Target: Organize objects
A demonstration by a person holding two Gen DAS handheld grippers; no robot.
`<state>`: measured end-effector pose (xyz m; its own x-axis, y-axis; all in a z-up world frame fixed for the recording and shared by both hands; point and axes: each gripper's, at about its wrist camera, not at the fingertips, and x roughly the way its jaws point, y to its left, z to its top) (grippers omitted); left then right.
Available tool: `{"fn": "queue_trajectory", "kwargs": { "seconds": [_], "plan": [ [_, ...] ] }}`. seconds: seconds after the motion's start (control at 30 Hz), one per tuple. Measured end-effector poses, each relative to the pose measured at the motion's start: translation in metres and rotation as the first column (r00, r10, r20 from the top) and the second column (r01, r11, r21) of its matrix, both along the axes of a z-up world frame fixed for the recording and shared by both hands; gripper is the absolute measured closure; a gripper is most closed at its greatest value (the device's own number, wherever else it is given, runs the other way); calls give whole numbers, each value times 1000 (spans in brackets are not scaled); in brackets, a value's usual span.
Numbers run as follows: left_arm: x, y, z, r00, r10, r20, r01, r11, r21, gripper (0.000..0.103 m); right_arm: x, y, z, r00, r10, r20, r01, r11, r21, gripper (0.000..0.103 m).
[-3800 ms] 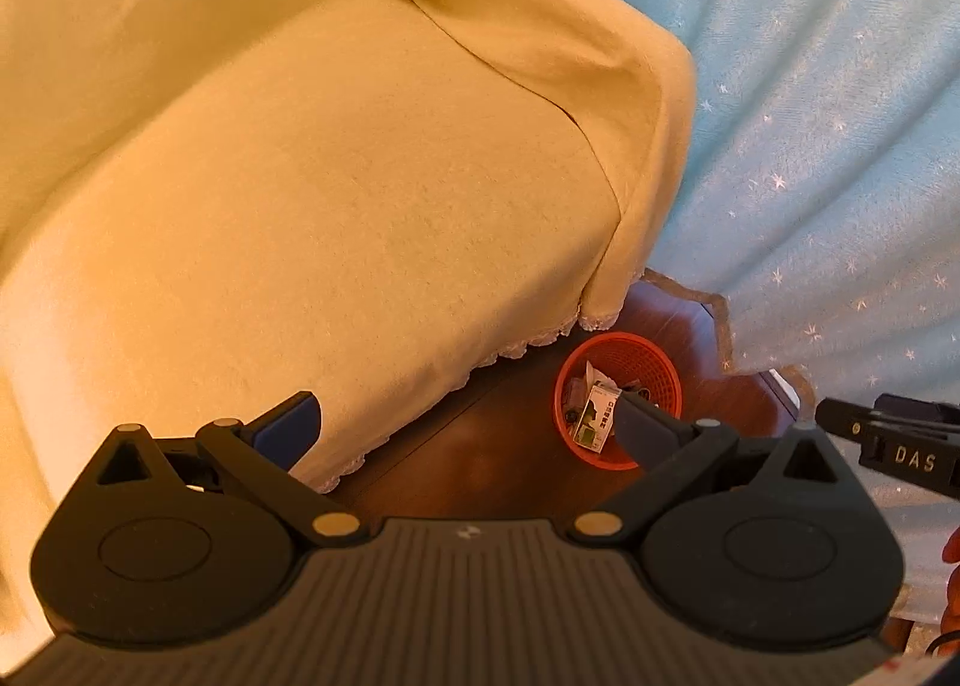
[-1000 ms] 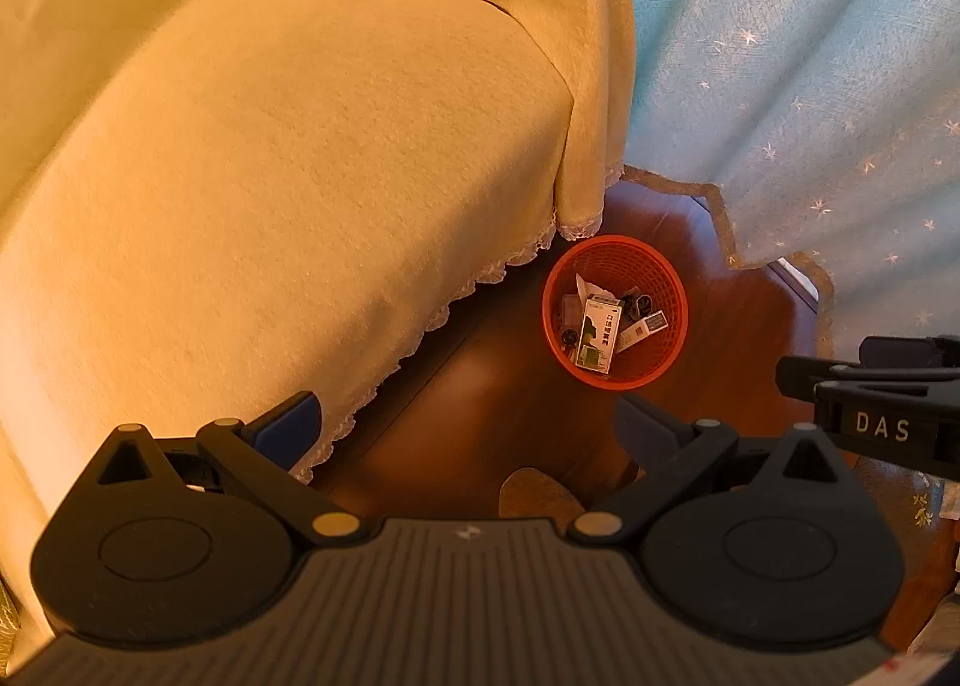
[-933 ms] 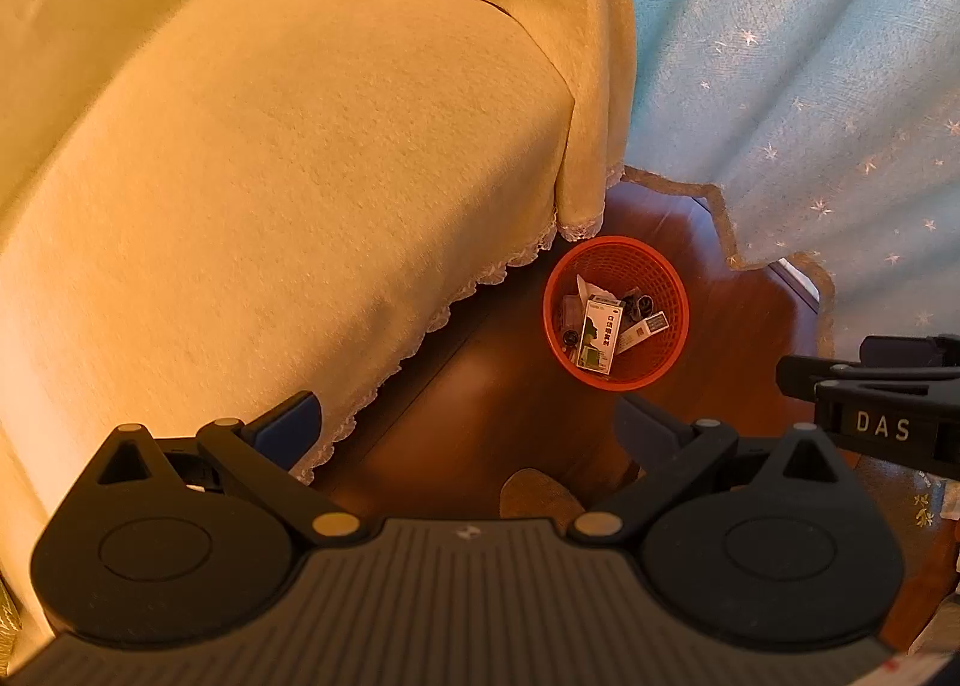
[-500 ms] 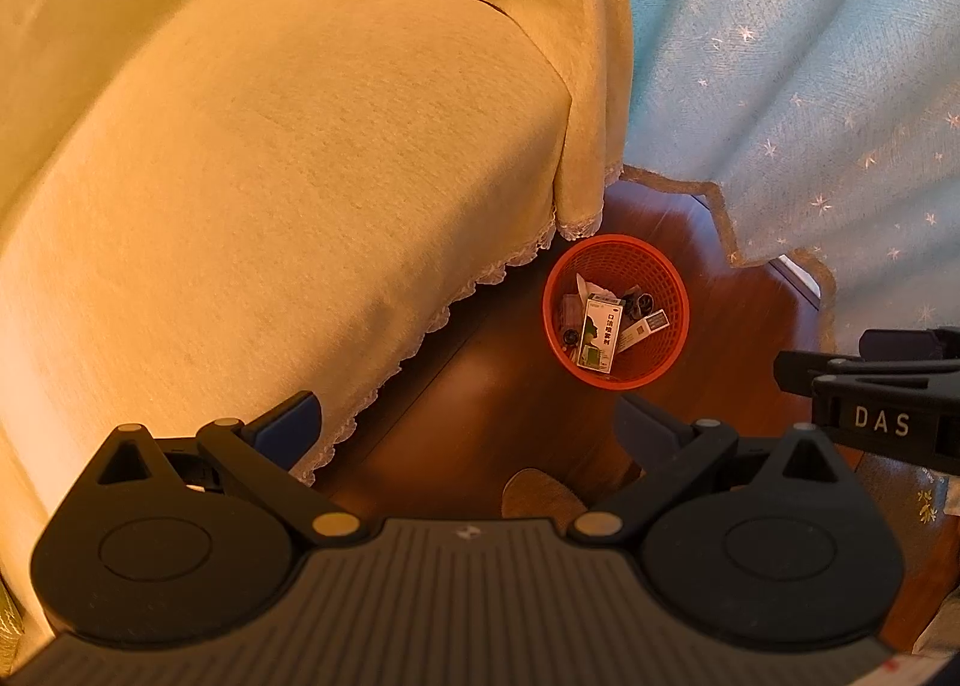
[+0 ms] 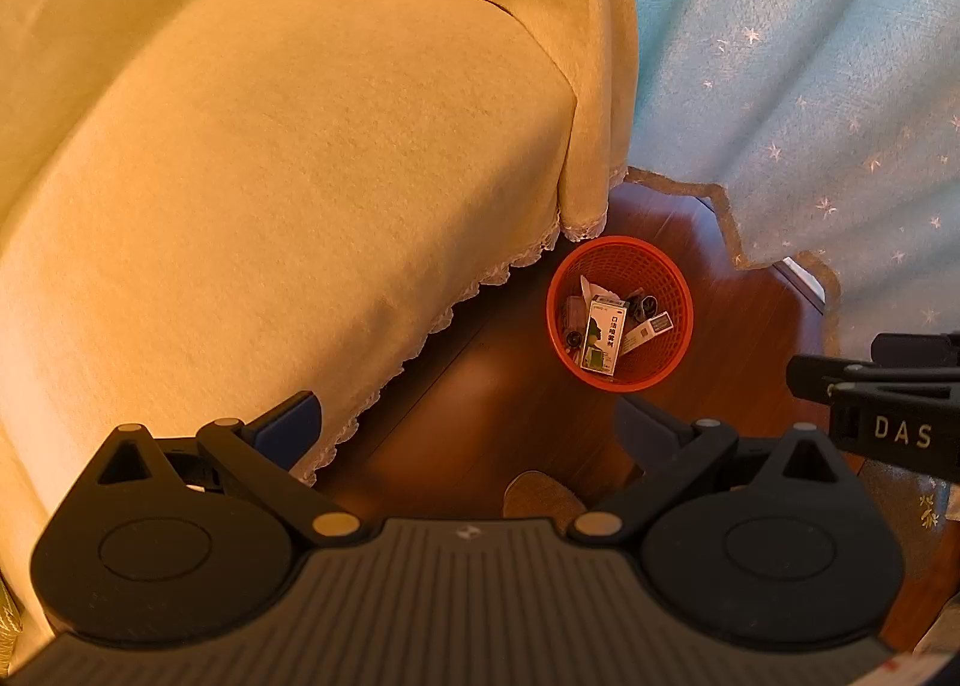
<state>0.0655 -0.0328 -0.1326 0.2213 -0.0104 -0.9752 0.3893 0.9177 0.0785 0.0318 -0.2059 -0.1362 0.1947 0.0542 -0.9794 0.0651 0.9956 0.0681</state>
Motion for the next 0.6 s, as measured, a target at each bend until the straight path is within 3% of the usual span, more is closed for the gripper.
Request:
{"fn": "queue_trajectory", "kwargs": {
  "seconds": [0.6],
  "plan": [
    [-1, 3, 0, 1000, 1, 16, -1, 1000, -17, 1, 1, 0, 0, 1000, 0, 5, 0, 1000, -3, 45]
  ]
}}
